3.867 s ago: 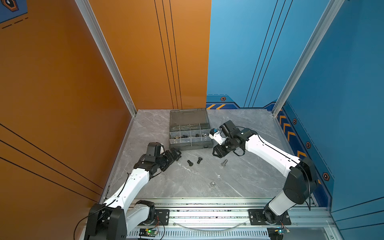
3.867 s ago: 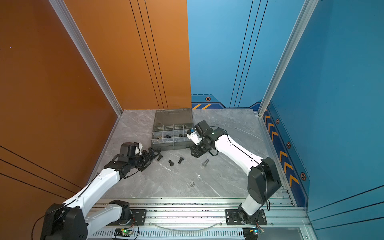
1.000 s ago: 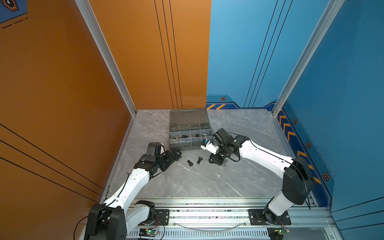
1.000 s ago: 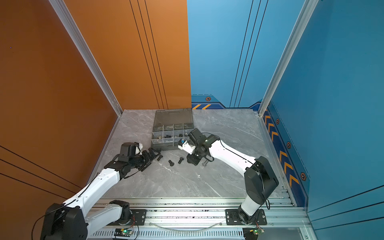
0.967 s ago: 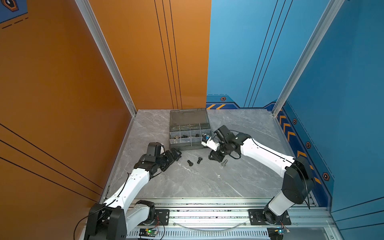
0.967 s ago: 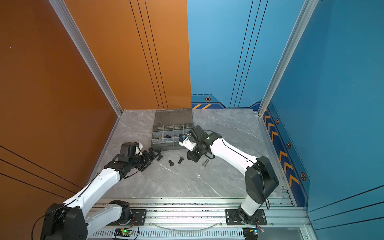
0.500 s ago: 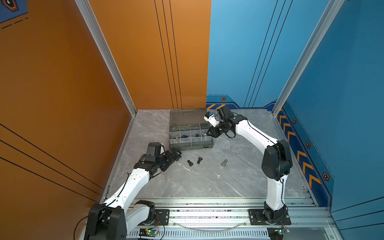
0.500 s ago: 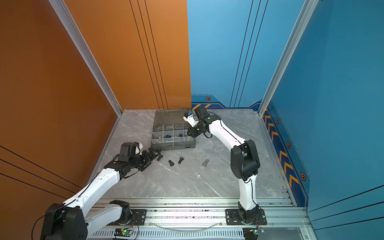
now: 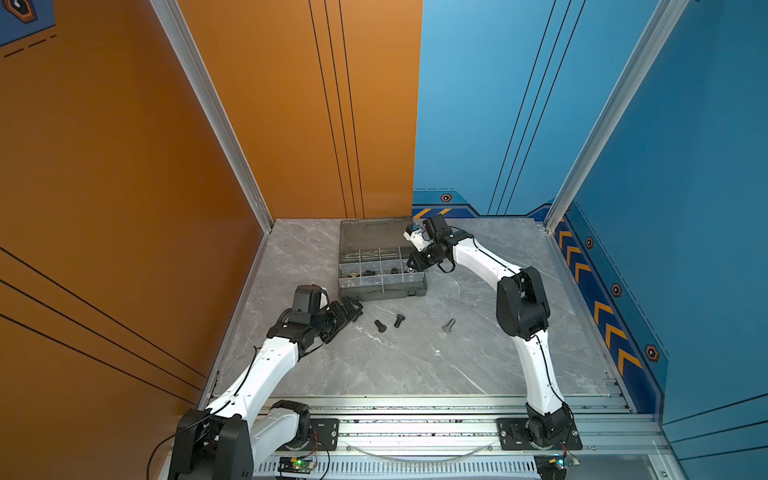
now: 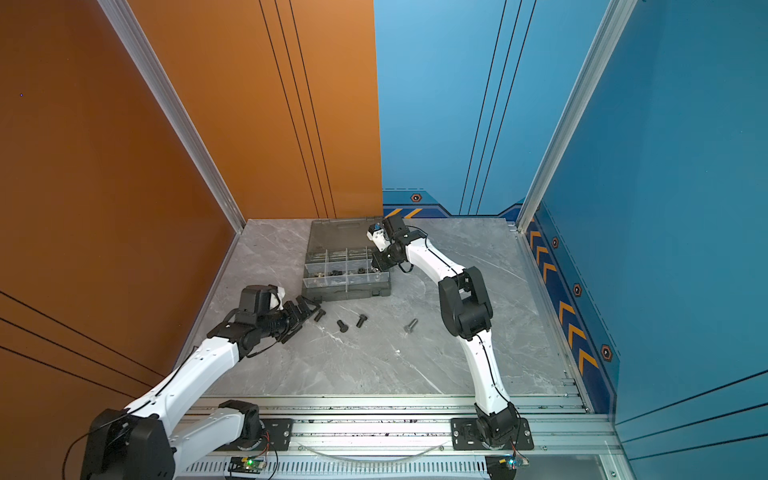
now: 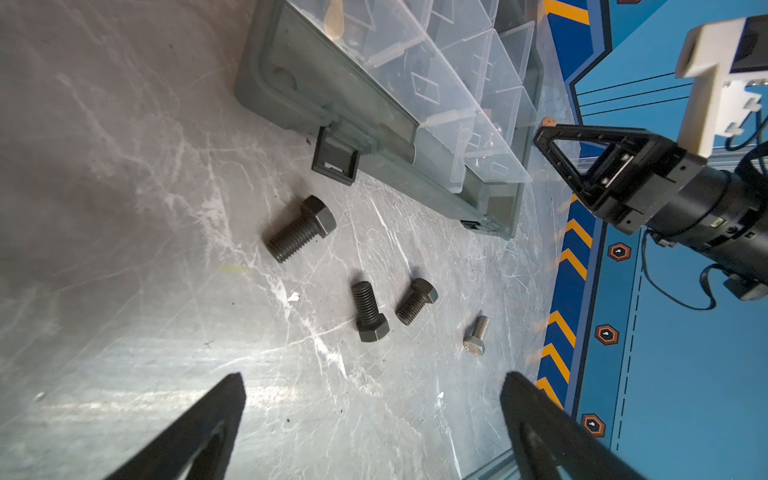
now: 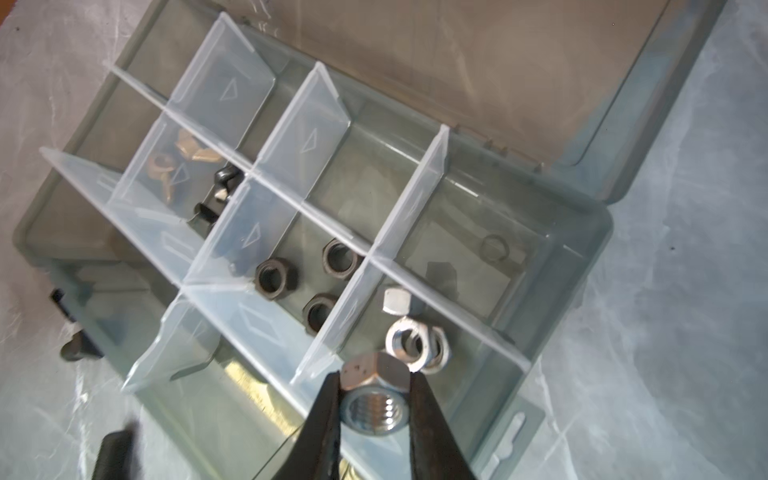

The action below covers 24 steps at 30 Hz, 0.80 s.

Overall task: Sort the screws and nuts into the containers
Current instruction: 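Open the right gripper over the nut compartment while the left reaches for a bolt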

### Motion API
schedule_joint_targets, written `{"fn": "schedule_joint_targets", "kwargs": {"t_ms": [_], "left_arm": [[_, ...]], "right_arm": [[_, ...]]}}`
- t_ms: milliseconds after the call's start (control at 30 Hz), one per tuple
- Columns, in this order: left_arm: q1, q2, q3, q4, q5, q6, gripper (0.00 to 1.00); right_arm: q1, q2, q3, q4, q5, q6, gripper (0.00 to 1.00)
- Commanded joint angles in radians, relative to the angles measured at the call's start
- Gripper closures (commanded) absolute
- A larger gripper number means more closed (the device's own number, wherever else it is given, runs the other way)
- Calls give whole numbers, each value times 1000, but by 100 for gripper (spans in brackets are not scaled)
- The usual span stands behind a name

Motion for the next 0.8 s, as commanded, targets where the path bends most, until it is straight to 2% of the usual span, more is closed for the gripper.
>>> {"fn": "schedule_joint_targets", "kwargs": {"t_ms": [0,233,300,467,767], "left_arm": [[9,-1,-11,-30,-18,17,2],[-5,38,20,-81,-96,48,2],[-9,50,30,-87,-113,56,2],[-29,73,61,-107,-153,67,2],[-58,136,125,-150,-219,115,2]], "right_arm": [[-6,24,38,20,34,31,98],[-9,49,46,17,28,31,91],[-11,50,47,10,28,32,79],[-12,32,40,-7,31,22,63],[-16,-69,-19,-25,4,4,57]]}}
